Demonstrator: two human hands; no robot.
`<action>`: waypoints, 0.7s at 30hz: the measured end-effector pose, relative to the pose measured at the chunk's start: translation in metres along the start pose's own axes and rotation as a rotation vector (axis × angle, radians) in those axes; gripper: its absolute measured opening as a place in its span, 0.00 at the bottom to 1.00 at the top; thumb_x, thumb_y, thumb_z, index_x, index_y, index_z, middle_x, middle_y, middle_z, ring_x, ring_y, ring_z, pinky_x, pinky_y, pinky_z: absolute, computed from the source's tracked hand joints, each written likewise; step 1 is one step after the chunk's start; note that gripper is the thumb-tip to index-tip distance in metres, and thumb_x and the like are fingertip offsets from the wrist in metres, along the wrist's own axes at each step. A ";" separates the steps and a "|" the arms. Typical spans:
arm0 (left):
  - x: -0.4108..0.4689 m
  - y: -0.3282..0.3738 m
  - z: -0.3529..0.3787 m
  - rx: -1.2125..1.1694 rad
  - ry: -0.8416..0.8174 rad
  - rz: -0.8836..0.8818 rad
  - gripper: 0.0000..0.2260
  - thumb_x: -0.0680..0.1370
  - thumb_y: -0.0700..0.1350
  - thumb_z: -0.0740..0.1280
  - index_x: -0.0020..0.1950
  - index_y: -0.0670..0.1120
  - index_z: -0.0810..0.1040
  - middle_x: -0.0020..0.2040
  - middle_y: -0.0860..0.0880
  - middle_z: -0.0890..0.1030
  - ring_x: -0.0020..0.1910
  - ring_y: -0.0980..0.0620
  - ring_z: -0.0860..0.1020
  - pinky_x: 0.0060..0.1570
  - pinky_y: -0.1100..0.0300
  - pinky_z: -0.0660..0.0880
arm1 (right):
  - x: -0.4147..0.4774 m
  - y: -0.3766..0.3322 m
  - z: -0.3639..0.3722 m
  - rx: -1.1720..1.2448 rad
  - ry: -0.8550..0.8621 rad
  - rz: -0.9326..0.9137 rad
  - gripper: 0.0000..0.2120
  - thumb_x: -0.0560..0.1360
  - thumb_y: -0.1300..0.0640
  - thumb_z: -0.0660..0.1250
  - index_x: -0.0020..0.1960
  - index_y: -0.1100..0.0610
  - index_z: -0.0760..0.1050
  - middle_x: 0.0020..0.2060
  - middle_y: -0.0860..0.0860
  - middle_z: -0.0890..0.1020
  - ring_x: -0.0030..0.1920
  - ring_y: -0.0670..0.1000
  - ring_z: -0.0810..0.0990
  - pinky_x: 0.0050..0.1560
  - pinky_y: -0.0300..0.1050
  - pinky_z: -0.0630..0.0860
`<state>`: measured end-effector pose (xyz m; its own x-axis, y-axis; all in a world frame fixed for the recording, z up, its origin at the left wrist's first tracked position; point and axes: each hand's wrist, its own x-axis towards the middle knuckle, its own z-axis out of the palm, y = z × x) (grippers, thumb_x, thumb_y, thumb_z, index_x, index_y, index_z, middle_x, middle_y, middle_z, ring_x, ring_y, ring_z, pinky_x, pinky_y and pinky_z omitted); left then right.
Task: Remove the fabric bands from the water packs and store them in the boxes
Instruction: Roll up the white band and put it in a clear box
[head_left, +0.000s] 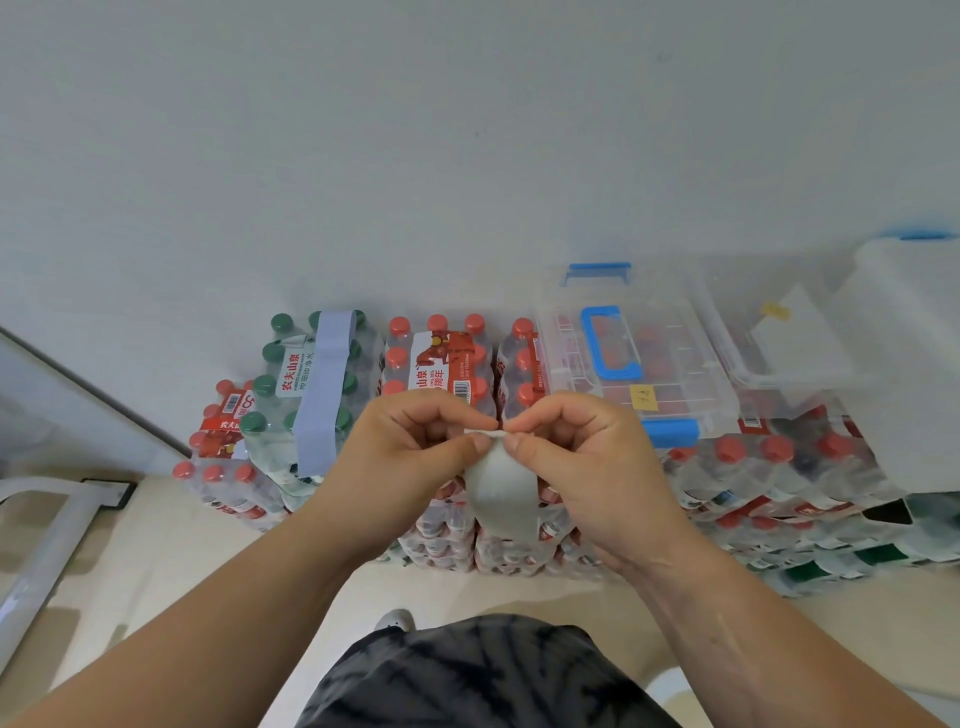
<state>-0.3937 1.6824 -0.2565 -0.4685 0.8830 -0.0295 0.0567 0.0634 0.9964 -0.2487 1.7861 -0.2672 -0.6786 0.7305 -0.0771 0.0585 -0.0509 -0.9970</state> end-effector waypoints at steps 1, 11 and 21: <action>0.000 0.000 0.000 -0.016 -0.009 -0.013 0.10 0.74 0.32 0.71 0.42 0.46 0.87 0.38 0.42 0.84 0.38 0.47 0.82 0.40 0.56 0.81 | 0.000 0.000 0.000 0.006 -0.002 0.002 0.09 0.74 0.67 0.74 0.41 0.54 0.84 0.33 0.54 0.84 0.35 0.50 0.80 0.38 0.47 0.79; 0.003 0.000 0.004 0.160 0.013 -0.028 0.06 0.78 0.41 0.70 0.43 0.50 0.83 0.38 0.42 0.84 0.37 0.40 0.81 0.39 0.44 0.80 | -0.001 -0.004 -0.005 -0.051 -0.011 0.054 0.04 0.76 0.61 0.73 0.47 0.53 0.83 0.37 0.53 0.87 0.38 0.54 0.85 0.39 0.52 0.84; 0.001 -0.001 0.010 0.071 0.087 0.086 0.10 0.75 0.34 0.72 0.43 0.49 0.87 0.39 0.36 0.81 0.40 0.30 0.76 0.36 0.35 0.77 | -0.006 -0.006 -0.004 -0.016 0.026 -0.025 0.09 0.76 0.65 0.72 0.45 0.50 0.84 0.35 0.57 0.84 0.38 0.60 0.83 0.40 0.59 0.83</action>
<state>-0.3853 1.6877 -0.2583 -0.5335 0.8433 0.0655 0.1608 0.0251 0.9867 -0.2417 1.7847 -0.2609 -0.6610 0.7486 -0.0516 0.0534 -0.0217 -0.9983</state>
